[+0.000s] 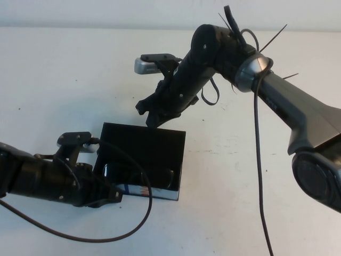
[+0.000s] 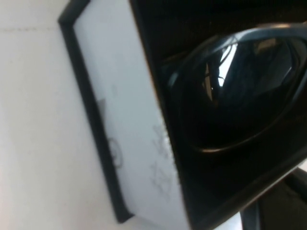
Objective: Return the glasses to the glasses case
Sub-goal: Close the glasses case
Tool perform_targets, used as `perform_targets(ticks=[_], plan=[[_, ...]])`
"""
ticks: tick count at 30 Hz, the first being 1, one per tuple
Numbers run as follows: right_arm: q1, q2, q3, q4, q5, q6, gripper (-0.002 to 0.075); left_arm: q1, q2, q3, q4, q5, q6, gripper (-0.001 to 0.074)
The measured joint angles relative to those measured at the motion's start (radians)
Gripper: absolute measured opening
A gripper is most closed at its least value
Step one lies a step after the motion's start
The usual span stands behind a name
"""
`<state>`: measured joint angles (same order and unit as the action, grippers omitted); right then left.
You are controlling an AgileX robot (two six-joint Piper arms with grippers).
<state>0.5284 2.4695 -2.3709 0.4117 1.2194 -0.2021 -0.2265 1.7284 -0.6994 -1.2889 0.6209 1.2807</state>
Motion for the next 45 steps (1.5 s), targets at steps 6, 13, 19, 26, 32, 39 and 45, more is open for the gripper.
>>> perform_targets(ticks=[6,13,19,26,32,39,45], plan=[[-0.001,0.003,0.000,0.046,-0.002,0.000,-0.0011,0.000,0.000,0.000,0.000,0.001,0.000,-0.0004],[-0.001,-0.036,0.026,0.093,-0.004,0.000,-0.0011,0.000,0.000,0.000,-0.002,0.001,0.000,-0.0004],[0.018,-0.119,0.160,0.113,0.003,-0.027,-0.0011,0.000,0.000,0.000,-0.008,-0.007,0.000,-0.0004],[0.079,-0.158,0.251,0.116,0.005,-0.047,-0.0011,0.000,-0.002,-0.001,0.017,-0.008,-0.035,-0.0004],[0.114,-0.161,0.255,0.114,0.005,-0.047,-0.0011,0.000,-0.093,-0.002,0.292,-0.008,-0.295,-0.0004],[0.123,-0.163,0.276,0.112,0.005,-0.047,-0.0011,0.000,-0.364,-0.002,0.616,0.057,-0.634,-0.0004],[0.123,-0.171,0.361,0.125,-0.001,-0.048,-0.0011,0.000,-0.617,-0.001,0.726,0.102,-0.765,-0.0004]])
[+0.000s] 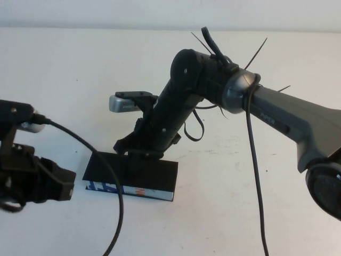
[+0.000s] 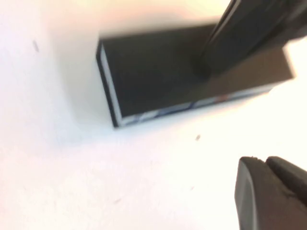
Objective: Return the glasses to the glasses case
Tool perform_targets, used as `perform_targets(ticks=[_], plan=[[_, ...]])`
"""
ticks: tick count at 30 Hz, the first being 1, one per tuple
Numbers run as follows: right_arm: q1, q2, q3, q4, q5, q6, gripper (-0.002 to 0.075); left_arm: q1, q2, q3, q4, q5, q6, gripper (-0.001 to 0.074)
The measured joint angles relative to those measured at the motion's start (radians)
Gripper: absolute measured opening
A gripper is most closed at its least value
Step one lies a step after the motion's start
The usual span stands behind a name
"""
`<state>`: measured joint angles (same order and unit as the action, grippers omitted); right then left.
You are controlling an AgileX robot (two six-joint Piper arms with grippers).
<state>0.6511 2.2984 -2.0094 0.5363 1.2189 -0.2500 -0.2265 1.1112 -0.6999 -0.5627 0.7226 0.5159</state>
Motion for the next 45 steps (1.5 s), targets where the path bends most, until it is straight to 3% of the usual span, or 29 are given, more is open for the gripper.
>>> perform_targets(ticks=[6,11,19,29,38,45], plan=[[0.000,-0.009,0.018,0.002,-0.011,0.000,-0.0011,0.000,-0.216,0.006,0.044,-0.011,-0.021,-0.0004],[0.002,-0.046,0.031,-0.024,-0.006,0.000,-0.0011,0.000,-0.394,0.051,0.091,-0.130,-0.024,-0.0004],[0.002,-0.300,0.097,-0.129,0.000,0.024,-0.0011,0.000,-0.684,0.234,0.096,-0.305,-0.038,-0.0004],[0.004,-0.727,0.550,-0.178,-0.094,0.099,-0.0011,0.000,-0.978,0.479,0.101,-0.487,-0.040,-0.0004],[0.004,-1.125,0.942,-0.221,-0.282,0.099,-0.0011,0.000,-0.997,0.703,0.101,-0.656,-0.040,-0.0004],[0.006,-1.352,1.183,-0.222,-0.456,0.099,-0.0011,0.000,-0.997,0.725,0.101,-0.680,-0.040,-0.0004]])
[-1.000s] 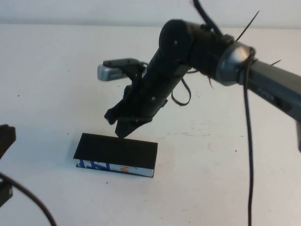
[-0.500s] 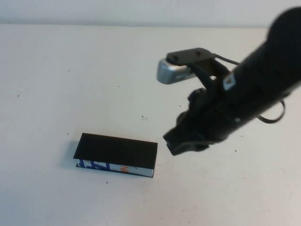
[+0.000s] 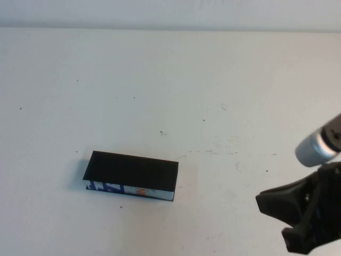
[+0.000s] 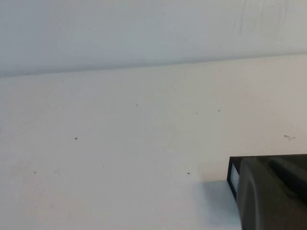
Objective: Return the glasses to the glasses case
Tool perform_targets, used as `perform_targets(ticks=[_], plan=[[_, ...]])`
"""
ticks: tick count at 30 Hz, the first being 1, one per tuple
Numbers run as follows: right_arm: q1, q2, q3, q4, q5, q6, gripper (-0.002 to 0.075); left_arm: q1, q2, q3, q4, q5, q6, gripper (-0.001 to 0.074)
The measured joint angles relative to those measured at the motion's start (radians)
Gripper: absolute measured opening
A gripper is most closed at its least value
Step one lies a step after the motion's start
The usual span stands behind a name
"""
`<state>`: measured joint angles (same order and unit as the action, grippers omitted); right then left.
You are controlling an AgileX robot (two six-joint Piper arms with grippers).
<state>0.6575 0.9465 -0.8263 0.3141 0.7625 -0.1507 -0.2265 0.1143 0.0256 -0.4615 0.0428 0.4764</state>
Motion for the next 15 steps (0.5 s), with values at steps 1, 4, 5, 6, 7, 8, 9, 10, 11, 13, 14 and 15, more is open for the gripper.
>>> perform_targets(ticks=[1,4,5,6,7,8,9,10,11,13,14,15], plan=[[0.000,-0.031,0.034,0.000,-0.032,0.000,-0.0011,0.000,0.000,0.000,0.000,-0.002,0.000,-0.0004],[0.000,-0.118,0.130,0.000,-0.130,-0.018,-0.0011,0.000,0.000,0.000,-0.002,-0.004,0.000,-0.0004],[0.000,-0.139,0.162,0.000,-0.152,-0.022,-0.0011,0.000,0.000,0.000,-0.002,-0.004,0.000,-0.0004],[0.000,-0.161,0.191,0.008,-0.172,-0.024,-0.0011,0.000,0.000,0.000,-0.002,-0.004,0.000,-0.0004],[0.000,-0.180,0.217,0.018,-0.181,-0.024,-0.0011,0.000,0.000,0.000,-0.002,-0.004,0.000,-0.0004],[0.000,-0.193,0.235,0.032,-0.182,-0.024,-0.0011,0.000,0.000,0.000,-0.002,-0.004,0.000,-0.0004],[0.000,-0.205,0.255,0.048,-0.182,-0.024,-0.0011,0.000,0.000,0.000,-0.002,-0.004,0.000,-0.0004],[0.000,-0.214,0.271,0.064,-0.179,-0.024,-0.0011,0.000,0.000,0.000,-0.002,-0.004,0.000,-0.0004],[0.000,-0.218,0.282,0.071,-0.168,-0.024,-0.0011,0.000,0.000,0.000,-0.002,-0.004,0.000,-0.0004],[0.000,-0.220,0.299,0.075,-0.151,-0.024,-0.0011,0.000,0.000,0.000,-0.002,-0.004,0.000,-0.0004],[0.000,-0.220,0.303,0.073,-0.145,-0.024,-0.0011,0.000,0.000,0.000,-0.002,-0.004,0.000,-0.0004],[0.000,-0.220,0.305,0.063,-0.140,-0.024,-0.0011,0.000,0.000,0.000,-0.002,-0.004,0.000,-0.0004]])
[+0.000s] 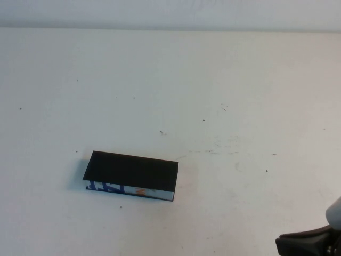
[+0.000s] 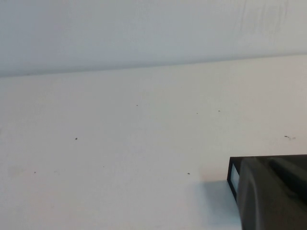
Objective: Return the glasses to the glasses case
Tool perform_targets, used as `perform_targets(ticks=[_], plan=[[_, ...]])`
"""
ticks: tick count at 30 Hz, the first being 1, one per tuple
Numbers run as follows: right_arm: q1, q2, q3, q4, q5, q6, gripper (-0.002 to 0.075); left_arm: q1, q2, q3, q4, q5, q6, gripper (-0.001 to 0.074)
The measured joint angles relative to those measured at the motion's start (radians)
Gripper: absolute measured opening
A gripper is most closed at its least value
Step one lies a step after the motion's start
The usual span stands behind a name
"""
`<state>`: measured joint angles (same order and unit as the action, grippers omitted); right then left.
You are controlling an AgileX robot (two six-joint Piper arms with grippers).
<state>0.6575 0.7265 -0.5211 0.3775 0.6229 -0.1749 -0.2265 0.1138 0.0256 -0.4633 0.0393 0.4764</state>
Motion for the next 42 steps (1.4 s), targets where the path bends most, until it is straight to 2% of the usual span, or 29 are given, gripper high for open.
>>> perform_targets(ticks=[6,10,17,21,25,29,37,42], plan=[[0.000,-0.003,0.002,-0.060,-0.010,0.000,-0.0011,0.000,0.000,0.000,0.000,0.000,0.000,-0.0004],[-0.035,-0.037,0.047,-0.086,-0.137,0.000,-0.0011,0.000,0.000,0.000,0.000,0.000,0.000,-0.0004],[-0.368,-0.263,0.298,-0.077,-0.471,0.000,-0.0011,0.000,0.000,0.000,0.000,0.000,0.000,-0.0004],[-0.509,-0.426,0.460,-0.051,-0.604,0.000,-0.0011,0.000,0.000,0.000,0.000,0.000,0.000,-0.0004],[-0.570,-0.585,0.540,-0.042,-0.592,0.000,-0.0011,0.000,0.000,0.000,0.000,0.000,0.000,-0.0004],[-0.582,-0.707,0.547,-0.046,-0.500,-0.025,-0.0011,0.000,0.000,0.000,0.000,0.000,0.000,-0.0004],[-0.587,-0.734,0.549,-0.060,-0.291,-0.049,-0.0011,0.000,0.000,0.000,0.000,-0.002,0.000,-0.0004],[-0.587,-0.734,0.549,-0.060,-0.271,-0.049,-0.0011,0.000,0.000,0.000,0.000,-0.002,0.000,-0.0004]])
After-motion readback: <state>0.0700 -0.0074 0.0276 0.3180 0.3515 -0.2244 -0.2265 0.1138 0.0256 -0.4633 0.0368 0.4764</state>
